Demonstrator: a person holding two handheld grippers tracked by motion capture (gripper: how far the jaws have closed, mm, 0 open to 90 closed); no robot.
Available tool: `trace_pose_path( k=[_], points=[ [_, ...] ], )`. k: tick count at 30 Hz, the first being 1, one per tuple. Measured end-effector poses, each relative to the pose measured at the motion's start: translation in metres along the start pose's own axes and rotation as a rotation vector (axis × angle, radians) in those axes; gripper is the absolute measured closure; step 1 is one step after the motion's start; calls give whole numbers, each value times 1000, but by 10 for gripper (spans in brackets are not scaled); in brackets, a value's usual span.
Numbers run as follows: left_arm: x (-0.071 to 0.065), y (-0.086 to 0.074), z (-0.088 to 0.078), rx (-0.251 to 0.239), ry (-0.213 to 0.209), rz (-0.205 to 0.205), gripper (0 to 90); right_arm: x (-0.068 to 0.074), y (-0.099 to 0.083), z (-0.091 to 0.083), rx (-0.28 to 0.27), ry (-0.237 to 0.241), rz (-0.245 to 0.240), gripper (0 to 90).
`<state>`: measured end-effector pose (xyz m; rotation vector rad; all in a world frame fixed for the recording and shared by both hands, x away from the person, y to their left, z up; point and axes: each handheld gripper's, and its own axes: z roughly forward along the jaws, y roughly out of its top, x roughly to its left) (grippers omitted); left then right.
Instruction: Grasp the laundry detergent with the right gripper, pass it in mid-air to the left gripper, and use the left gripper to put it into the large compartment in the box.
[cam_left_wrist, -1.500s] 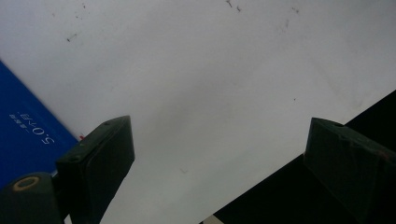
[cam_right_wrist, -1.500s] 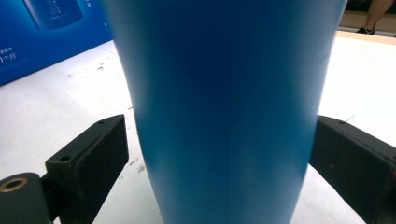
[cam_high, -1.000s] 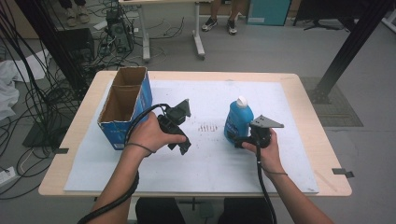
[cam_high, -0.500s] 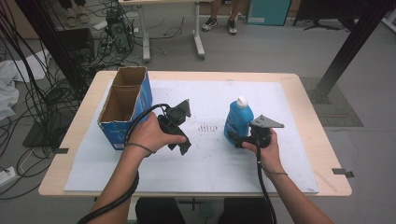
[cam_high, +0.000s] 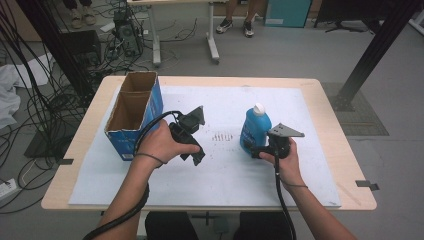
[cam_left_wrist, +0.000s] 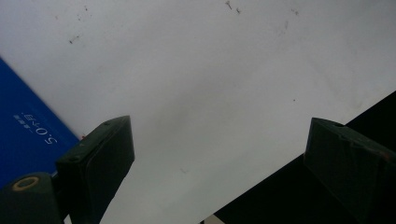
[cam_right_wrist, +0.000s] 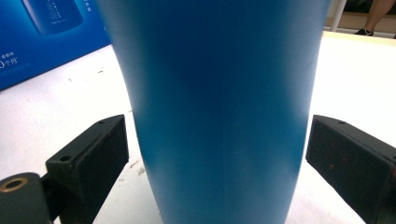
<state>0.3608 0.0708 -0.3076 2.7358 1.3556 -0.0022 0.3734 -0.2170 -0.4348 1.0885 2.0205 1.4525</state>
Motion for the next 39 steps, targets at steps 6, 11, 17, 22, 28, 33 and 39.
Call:
trace_pose_path(
  k=[6,11,17,22,28,33,39],
  points=[
    [0,0,0,7,2,2,88,0,0,0,0,-4,-3,60],
    [-1,0,0,1,0,3,88,0,0,-1,1,-6,-4,60],
    [-1,1,-1,2,-2,7,88,0,0,0,1,-3,-4,60],
    [-1,1,-1,-1,-1,2,88,0,0,0,1,-6,-6,60],
    [-2,1,0,0,-1,2,88,0,0,0,-3,-7,-8,56],
    [-2,1,0,1,-1,3,88,0,0,0,-6,-7,-9,52],
    [-2,1,-1,-1,0,3,88,0,0,0,-7,-6,-8,51]
  ],
)
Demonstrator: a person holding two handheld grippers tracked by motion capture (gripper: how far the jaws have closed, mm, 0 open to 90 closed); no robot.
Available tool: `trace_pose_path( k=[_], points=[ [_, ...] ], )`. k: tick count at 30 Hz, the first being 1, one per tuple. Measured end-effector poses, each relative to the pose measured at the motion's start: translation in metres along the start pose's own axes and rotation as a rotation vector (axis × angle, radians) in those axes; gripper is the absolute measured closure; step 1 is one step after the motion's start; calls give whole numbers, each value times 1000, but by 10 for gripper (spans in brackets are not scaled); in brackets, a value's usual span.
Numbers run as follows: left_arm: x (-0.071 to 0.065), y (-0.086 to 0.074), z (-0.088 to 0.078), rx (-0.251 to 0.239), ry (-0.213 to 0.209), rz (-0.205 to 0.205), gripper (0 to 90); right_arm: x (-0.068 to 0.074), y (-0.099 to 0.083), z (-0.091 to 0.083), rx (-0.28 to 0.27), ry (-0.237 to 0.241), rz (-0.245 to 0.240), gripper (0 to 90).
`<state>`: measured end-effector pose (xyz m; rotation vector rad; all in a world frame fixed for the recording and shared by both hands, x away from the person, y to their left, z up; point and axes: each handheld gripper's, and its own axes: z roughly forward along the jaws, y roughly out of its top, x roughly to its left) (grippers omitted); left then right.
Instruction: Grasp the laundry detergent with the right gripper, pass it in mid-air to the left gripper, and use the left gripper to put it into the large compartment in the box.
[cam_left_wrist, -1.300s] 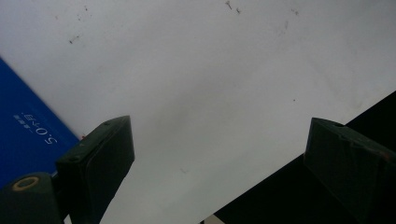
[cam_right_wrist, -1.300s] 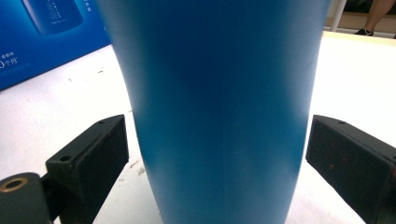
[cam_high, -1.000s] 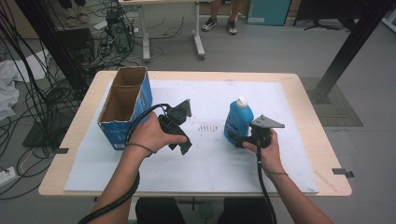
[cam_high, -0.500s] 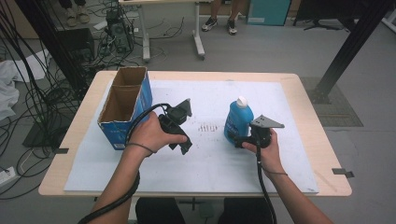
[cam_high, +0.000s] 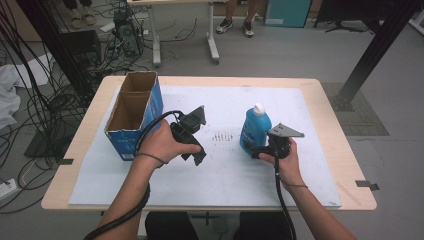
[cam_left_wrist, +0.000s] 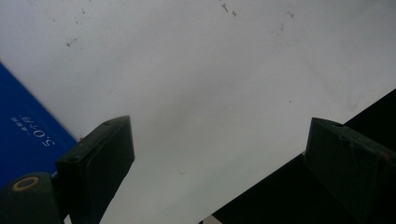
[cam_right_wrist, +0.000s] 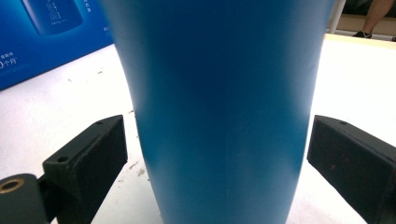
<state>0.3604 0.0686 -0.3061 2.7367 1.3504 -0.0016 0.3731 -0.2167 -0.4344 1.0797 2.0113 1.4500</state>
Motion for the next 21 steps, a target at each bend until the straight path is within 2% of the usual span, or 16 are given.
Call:
trace_pose_path(
  k=[9,21],
  points=[
    [0,0,0,0,1,-2,88,1,0,0,-6,4,8,55],
    [-1,-1,0,2,1,2,88,2,2,0,-19,10,4,120]
  ],
)
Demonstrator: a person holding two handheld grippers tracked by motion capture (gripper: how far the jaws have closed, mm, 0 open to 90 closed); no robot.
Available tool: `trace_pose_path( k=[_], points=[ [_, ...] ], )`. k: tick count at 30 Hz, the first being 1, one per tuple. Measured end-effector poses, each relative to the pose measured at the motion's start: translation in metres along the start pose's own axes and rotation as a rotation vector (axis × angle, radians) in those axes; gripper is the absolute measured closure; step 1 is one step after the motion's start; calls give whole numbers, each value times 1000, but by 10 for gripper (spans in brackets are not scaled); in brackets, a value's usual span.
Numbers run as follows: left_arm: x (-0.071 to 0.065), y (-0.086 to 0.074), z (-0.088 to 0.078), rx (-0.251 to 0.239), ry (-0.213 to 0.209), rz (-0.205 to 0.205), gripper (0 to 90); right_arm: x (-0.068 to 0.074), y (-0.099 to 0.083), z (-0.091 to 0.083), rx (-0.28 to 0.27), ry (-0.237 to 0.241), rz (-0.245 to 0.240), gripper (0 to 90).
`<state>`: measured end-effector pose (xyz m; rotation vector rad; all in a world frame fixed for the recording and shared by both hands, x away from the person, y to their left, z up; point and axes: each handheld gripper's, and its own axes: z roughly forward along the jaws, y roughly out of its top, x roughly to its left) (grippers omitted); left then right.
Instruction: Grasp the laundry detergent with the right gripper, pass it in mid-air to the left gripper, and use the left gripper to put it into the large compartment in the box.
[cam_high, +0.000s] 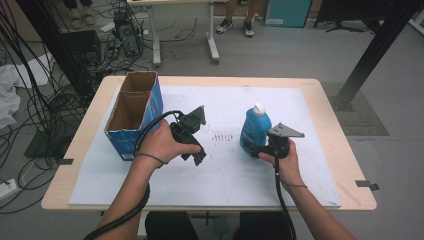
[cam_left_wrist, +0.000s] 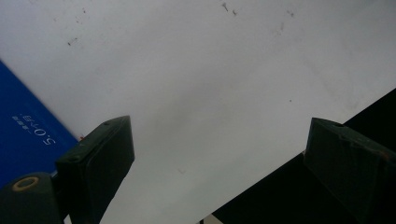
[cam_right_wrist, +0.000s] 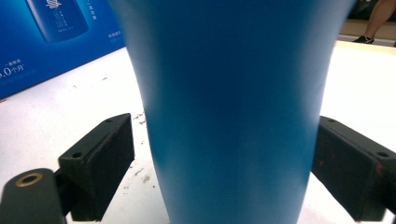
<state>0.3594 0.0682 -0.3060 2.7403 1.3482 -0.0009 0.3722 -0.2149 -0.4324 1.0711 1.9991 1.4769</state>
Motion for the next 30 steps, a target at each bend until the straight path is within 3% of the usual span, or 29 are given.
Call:
trace_pose_path(
  k=[30],
  points=[
    [-1,1,0,1,-1,1,88,2,1,3,-33,-27,-16,345]
  ],
)
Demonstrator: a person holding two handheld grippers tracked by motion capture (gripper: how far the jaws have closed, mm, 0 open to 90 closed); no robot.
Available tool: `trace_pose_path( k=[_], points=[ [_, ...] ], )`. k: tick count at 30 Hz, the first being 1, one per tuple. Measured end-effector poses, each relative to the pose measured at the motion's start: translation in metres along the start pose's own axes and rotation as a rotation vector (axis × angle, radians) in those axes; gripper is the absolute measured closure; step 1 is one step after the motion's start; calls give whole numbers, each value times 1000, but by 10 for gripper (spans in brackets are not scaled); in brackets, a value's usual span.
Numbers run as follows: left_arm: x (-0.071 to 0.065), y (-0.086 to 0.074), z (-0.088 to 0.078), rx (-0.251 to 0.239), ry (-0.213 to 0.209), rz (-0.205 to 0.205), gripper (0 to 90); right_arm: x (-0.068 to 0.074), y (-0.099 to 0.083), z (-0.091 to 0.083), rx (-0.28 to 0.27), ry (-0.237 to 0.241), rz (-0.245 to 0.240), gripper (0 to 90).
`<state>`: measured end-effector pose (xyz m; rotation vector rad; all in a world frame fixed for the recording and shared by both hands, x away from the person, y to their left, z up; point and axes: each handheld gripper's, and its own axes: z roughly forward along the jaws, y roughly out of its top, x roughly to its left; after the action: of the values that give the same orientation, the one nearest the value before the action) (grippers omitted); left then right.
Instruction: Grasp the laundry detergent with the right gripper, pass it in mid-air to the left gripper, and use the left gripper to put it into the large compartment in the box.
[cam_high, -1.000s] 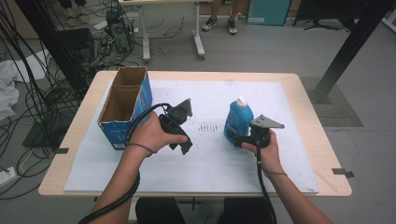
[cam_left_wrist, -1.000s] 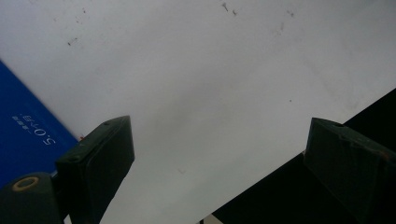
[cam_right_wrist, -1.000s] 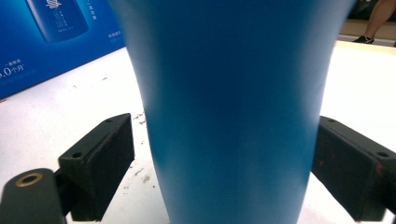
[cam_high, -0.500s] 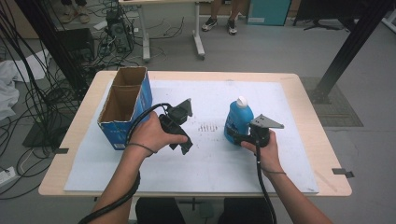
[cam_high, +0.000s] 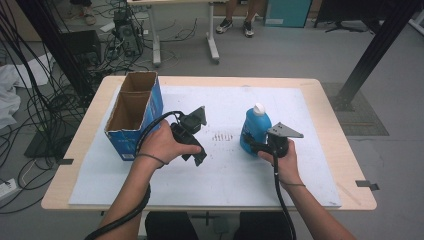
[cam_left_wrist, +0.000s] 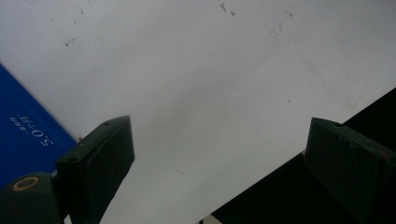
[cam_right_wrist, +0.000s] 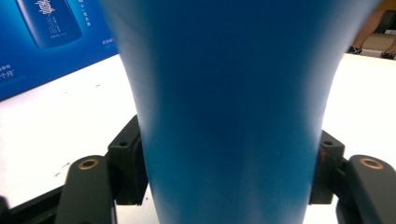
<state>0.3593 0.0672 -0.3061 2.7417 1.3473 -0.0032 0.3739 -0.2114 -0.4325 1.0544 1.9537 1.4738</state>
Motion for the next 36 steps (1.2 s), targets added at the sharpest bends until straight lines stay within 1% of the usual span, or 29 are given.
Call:
trace_pose_path(
  k=[5,7,9,12,17,19,29,30,36],
  points=[
    [0,0,0,-2,1,-2,88,0,0,1,-3,-2,-3,370],
    [1,0,-1,0,1,0,88,1,0,0,-6,-4,-11,404],
    [1,0,-1,-1,-1,2,88,1,1,1,-6,-5,-22,413],
    [0,0,-1,-4,0,-5,88,2,1,0,-4,-8,-26,418],
    [0,0,-1,-4,0,-3,88,2,1,0,-4,-10,-30,424],
    [0,0,-1,-5,0,-3,88,2,1,0,-4,-11,-40,431],
    [0,0,-1,-7,2,-3,88,2,1,0,-9,-9,-44,434],
    [0,0,-2,-1,2,2,88,2,1,0,-9,-10,-44,434],
    [0,-1,-2,-6,3,-2,88,2,0,0,-14,-11,-44,434]
  ],
)
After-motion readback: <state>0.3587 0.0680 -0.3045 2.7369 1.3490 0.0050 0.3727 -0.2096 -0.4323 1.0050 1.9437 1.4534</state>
